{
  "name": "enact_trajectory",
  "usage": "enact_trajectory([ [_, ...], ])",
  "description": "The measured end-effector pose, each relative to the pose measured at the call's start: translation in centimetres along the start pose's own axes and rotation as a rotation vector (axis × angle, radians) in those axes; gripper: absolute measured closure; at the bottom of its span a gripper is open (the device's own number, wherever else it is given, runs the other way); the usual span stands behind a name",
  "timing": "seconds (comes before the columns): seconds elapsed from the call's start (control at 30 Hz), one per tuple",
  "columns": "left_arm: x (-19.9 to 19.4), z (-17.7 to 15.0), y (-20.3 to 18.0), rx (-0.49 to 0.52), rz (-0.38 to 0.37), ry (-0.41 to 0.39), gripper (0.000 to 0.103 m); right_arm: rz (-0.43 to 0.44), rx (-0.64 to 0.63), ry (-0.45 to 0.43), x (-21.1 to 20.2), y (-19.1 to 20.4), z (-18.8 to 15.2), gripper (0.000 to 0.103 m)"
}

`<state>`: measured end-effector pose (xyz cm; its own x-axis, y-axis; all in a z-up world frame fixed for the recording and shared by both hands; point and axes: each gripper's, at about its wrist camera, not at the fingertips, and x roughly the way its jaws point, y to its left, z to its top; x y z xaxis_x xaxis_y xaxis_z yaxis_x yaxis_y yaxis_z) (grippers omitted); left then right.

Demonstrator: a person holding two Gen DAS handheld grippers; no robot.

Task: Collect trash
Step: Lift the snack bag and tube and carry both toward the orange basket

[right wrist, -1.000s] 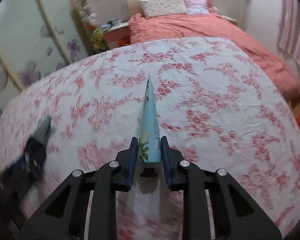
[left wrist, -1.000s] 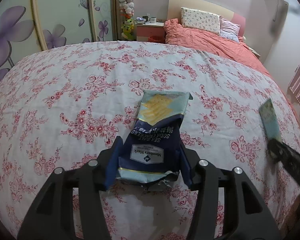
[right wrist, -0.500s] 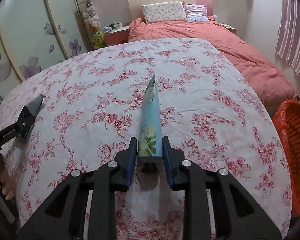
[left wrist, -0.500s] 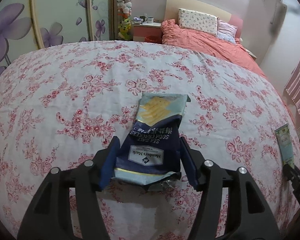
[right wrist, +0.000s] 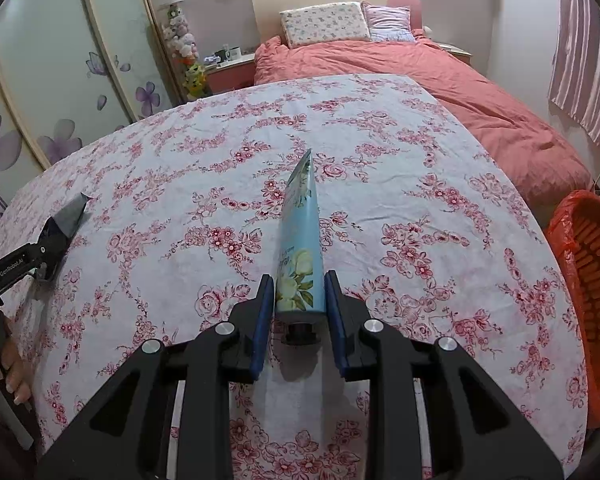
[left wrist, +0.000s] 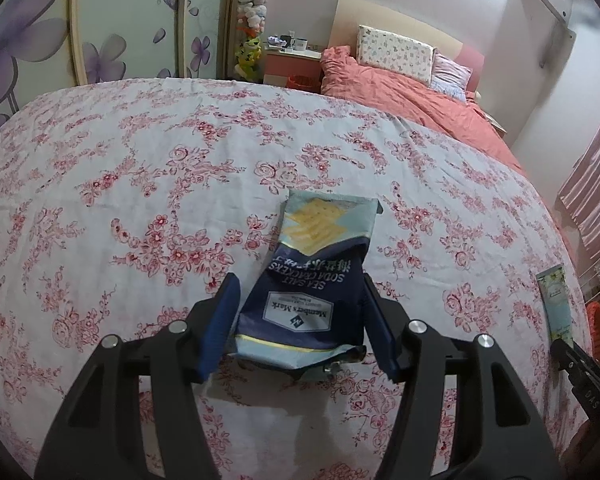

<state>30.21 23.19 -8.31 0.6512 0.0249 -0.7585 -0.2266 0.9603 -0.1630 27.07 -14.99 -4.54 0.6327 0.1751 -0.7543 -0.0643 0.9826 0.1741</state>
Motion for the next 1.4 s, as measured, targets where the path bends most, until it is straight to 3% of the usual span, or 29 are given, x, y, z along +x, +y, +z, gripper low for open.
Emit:
enact_trajectory([
  [0.8,-0.1,0.0,0.1,-0.006,-0.008,-0.002,0.044,0.031,0.024,-0.002,-0.2,-0.3,-0.1,0.076],
  [1.0,0.2,0.0,-1.1,0.056,0.046,0.014,0.043,-0.016,0.004,-0.004,0.2,0.2,0.3,0.076],
  [1.1,0.4,0.1,-1.6,0.075,0.063,0.013,0.055,-0.016,0.012,-0.005,0.4,0.2,0.5,0.078],
  [1.17,0.4,0.2,-1.7,0.079,0.047,0.01,0.071,-0.006,0.013,-0.006,0.4,0.2,0.4,0.078],
  [1.4,-0.3,-0.4,-2.8,0.106,0.051,-0.012,0.076,-0.002,0.03,-0.025,-0.8,-0.9,-0.4,0.078],
])
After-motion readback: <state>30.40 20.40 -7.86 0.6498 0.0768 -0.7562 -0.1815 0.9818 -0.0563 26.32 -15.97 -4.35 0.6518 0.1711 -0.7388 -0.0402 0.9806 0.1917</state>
